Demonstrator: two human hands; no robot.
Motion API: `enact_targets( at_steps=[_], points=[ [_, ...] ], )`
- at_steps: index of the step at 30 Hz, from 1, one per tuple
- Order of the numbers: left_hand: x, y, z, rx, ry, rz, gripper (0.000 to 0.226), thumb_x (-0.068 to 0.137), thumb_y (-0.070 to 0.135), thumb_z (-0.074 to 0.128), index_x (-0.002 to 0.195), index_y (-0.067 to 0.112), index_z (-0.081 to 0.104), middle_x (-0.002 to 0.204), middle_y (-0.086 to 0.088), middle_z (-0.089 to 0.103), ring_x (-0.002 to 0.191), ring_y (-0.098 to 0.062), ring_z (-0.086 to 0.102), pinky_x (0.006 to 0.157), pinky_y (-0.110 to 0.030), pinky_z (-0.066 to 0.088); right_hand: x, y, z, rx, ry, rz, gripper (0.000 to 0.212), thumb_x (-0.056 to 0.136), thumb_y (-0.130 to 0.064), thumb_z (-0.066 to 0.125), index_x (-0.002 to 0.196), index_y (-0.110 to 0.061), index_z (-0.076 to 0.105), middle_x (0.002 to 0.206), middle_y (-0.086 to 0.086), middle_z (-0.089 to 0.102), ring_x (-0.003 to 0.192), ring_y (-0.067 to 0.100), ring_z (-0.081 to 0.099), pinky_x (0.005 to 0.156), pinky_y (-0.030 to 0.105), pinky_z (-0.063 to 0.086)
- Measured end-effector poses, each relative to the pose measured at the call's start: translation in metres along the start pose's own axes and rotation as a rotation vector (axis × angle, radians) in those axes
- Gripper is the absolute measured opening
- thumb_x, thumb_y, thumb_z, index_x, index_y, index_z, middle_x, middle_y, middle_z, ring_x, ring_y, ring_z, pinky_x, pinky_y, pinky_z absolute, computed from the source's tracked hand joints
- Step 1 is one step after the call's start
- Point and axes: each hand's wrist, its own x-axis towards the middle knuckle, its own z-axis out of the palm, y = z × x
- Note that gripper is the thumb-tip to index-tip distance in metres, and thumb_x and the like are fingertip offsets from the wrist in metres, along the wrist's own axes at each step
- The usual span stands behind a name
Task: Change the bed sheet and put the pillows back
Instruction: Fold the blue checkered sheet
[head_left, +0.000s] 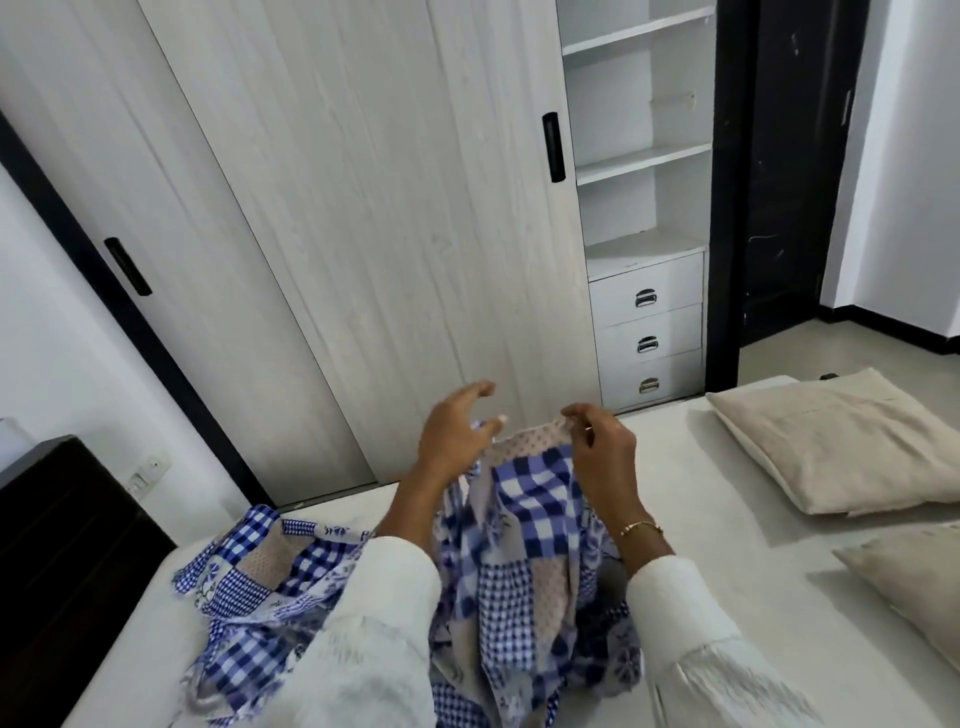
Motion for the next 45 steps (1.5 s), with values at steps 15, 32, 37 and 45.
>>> enact_targets(
  at_steps=[15, 32, 37, 45],
  points=[
    [-0.003, 0.015, 0.02, -0.12, -0.124, 0.033, 0.033, 0.093, 0.021, 0.056, 0.073, -0.005, 0.058, 0.054, -0.001, 0.036, 0.048, -0.006, 0.031, 0.048, -0.017, 0.027, -0.008, 0.006, 0.008, -0.136, -0.346, -0.114, 0.009, 0.086, 0.004, 0.052, 0.092, 0.003, 0.06, 0.083, 0.011, 0.059, 0.072, 0.023, 0.049, 0.063, 0.021, 0.029],
    [0.007, -0.022, -0.007, 0.015, 0.562, -0.359, 0.027, 0.093, 0.021, 0.053, 0.115, 0.007, 0.06, 0.119, -0.012, 0.056, 0.096, -0.027, 0.058, 0.071, -0.026, 0.037, -0.003, 0.04, -0.006, -0.153, 0.013, 0.229, 0.026, 0.081, 0.013, 0.052, 0.099, 0.003, 0.068, 0.098, 0.022, 0.061, 0.086, 0.029, 0.056, 0.068, 0.015, 0.031],
    [-0.009, 0.007, 0.017, -0.099, -0.228, 0.012, 0.057, 0.077, 0.023, 0.075, 0.129, 0.015, 0.055, 0.126, 0.002, 0.058, 0.11, -0.01, 0.053, 0.091, -0.019, 0.04, -0.009, 0.015, 0.01, -0.133, -0.095, 0.061, 0.015, 0.086, -0.009, 0.063, 0.094, 0.001, 0.071, 0.088, 0.017, 0.068, 0.082, 0.029, 0.06, 0.069, 0.023, 0.036],
    [-0.005, 0.003, 0.041, 0.158, -0.097, 0.173, 0.019, 0.091, 0.012, 0.055, 0.097, 0.003, 0.07, 0.094, -0.017, 0.07, 0.087, -0.031, 0.063, 0.073, -0.03, 0.044, -0.014, 0.014, 0.009, -0.162, -0.055, -0.035, 0.01, 0.081, 0.004, 0.063, 0.088, 0.004, 0.07, 0.082, 0.019, 0.063, 0.072, 0.031, 0.059, 0.066, 0.029, 0.043]
  ],
)
